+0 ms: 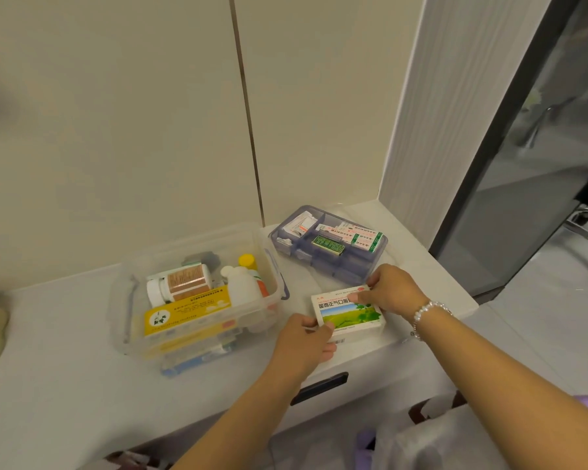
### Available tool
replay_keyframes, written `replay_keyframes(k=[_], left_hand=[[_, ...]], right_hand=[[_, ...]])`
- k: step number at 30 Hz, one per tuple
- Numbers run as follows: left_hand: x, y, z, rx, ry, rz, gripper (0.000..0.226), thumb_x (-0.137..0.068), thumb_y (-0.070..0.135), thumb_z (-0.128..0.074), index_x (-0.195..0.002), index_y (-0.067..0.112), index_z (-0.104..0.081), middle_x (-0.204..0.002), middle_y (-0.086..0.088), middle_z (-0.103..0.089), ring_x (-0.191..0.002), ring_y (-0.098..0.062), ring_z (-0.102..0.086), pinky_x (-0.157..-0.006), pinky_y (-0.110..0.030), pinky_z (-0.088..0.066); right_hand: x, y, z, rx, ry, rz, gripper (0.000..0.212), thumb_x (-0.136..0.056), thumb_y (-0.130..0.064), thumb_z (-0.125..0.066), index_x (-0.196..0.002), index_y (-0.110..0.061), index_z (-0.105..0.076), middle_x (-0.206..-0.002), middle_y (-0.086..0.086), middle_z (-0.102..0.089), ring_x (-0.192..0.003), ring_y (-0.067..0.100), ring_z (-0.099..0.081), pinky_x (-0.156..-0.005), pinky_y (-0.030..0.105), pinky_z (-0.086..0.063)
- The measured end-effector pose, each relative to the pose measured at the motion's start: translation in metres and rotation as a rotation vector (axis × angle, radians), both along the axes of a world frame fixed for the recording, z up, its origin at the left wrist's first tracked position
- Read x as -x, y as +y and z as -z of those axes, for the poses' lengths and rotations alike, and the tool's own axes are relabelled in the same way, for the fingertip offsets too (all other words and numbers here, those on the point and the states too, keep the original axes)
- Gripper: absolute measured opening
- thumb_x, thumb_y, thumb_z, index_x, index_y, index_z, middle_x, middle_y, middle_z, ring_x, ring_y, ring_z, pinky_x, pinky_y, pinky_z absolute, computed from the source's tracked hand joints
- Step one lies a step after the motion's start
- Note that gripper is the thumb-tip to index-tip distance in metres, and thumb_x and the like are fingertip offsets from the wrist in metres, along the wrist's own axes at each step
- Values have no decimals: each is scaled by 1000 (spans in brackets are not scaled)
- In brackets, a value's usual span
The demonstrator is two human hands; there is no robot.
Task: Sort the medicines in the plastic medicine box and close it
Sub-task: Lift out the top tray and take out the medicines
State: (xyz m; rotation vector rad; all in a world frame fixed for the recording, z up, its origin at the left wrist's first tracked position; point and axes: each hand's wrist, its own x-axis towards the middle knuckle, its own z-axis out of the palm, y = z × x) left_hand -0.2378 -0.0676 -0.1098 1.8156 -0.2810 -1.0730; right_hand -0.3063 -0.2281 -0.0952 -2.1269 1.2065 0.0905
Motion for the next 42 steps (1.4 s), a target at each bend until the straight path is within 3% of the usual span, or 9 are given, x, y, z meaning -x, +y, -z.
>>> replay_keyframes(k=[6, 9, 16, 22, 27, 31, 34, 36, 42], left_hand=[[-5, 11, -9, 9, -172, 72, 23, -89, 32, -55, -107, 20, -47, -109, -2, -60, -84, -14, -66, -61, -21, -58], [-6, 18, -18, 73, -353, 60, 10, -91, 32, -50, -98, 27, -46, -97, 5, -58, -83, -12, -64, -52, -16, -55], [-22, 43, -49, 304, -669, -43, 20, -92, 26, -45, -79, 33, -58, -73, 12, -65, -66, -5, -65, -50, -10, -47], [-68, 72, -66, 322, -872, -176, 25, -89, 19, -50, -74, 37, -56, -68, 14, -64, -62, -3, -63, -56, -13, -46], [-101, 73, -57, 168, -792, -112, 15, -88, 21, -53, -91, 30, -64, -82, 9, -65, -72, -4, -59, -59, -8, -42], [-123, 65, -49, 53, -678, -10, 28, -89, 28, -54, -114, 18, -59, -100, -1, -61, -75, -9, -55, -47, -8, -42], [-132, 60, -47, -21, -608, 95, 36, -89, 35, -50, -124, 24, -53, -112, 1, -57, -77, -10, -54, -50, -15, -46], [-134, 58, -45, -55, -564, 147, 40, -90, 38, -48, -127, 26, -51, -117, 4, -55, -87, -15, -57, -60, -23, -50], [-137, 55, -44, -7, -427, 138, 17, -89, 40, -50, -97, 28, -59, -96, 1, -64, -85, -20, -63, -82, -41, -54]], right_hand=[[6, 2, -17, 70, 17, -51, 28, -75, -37, -70, -86, -11, -66, -88, 7, -68, -75, 16, -61, -58, 18, -42], [7, 9, -33, 90, -158, -40, 17, -75, -34, -72, -71, -20, -61, -76, 0, -65, -67, 10, -57, -55, 18, -42], [-12, 44, -65, -132, -636, -105, 9, -75, -27, -72, -84, -28, -68, -79, 1, -71, -69, 9, -64, -61, 15, -53], [-44, 71, -63, -156, -692, -223, 19, -76, -22, -71, -95, -18, -71, -89, 4, -72, -76, 9, -62, -71, 18, -53], [-68, 84, -55, -97, -658, -295, 18, -78, -25, -70, -96, -22, -70, -84, -14, -69, -78, 0, -63, -67, 5, -49], [-81, 89, -51, 24, -632, -266, 17, -79, -24, -69, -96, -21, -71, -89, -6, -67, -75, -2, -58, -56, 3, -45], [-87, 90, -48, 216, -526, -346, 24, -80, -26, -68, -103, -19, -70, -104, -6, -63, -80, -1, -51, -67, 4, -40], [-90, 89, -46, 265, -440, -430, 30, -80, -28, -67, -108, -18, -68, -117, -5, -60, -103, 9, -49, -84, 15, -38], [-89, 84, -44, 252, -361, -521, 35, -81, -34, -65, -112, -17, -67, -126, -6, -56, -118, 17, -37, -93, 28, -39]])
